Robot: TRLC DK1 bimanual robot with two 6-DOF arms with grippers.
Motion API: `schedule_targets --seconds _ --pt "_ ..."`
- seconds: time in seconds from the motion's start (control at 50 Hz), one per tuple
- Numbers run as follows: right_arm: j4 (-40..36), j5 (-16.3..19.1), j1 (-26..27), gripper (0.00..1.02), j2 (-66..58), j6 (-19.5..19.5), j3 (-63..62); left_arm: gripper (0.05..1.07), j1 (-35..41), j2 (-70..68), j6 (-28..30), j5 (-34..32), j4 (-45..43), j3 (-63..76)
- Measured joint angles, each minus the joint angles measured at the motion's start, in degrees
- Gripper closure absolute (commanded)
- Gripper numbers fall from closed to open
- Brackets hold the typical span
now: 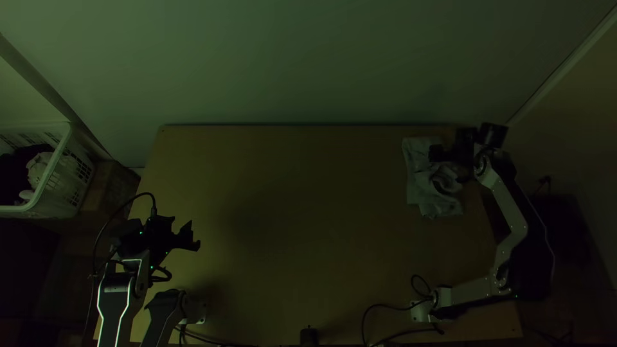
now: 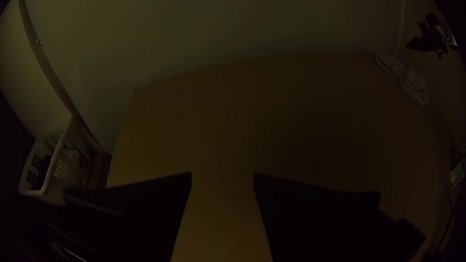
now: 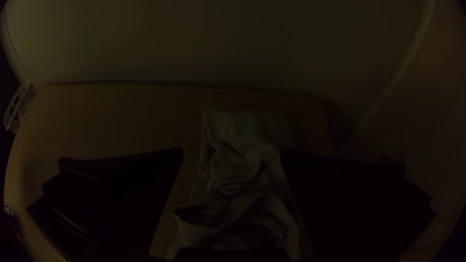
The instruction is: Fold the t-shirt
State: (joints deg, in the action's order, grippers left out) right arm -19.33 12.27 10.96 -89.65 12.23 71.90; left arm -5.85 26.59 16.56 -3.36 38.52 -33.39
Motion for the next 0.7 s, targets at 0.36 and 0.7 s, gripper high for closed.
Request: schedule_targets --seconds 0.36,0.7 --pt "4.0 -9.9 -5.1 0.03 36.1 -2.6 -26.2 0.10 -1.4 -10.9 0.0 0.0 -3.4 3.7" --pt "10.5 -15.5 -5.2 0.04 62.6 -2.8 -46.9 0.10 -0.2 -25.1 -0.1 -0.3 -10.1 10.2"
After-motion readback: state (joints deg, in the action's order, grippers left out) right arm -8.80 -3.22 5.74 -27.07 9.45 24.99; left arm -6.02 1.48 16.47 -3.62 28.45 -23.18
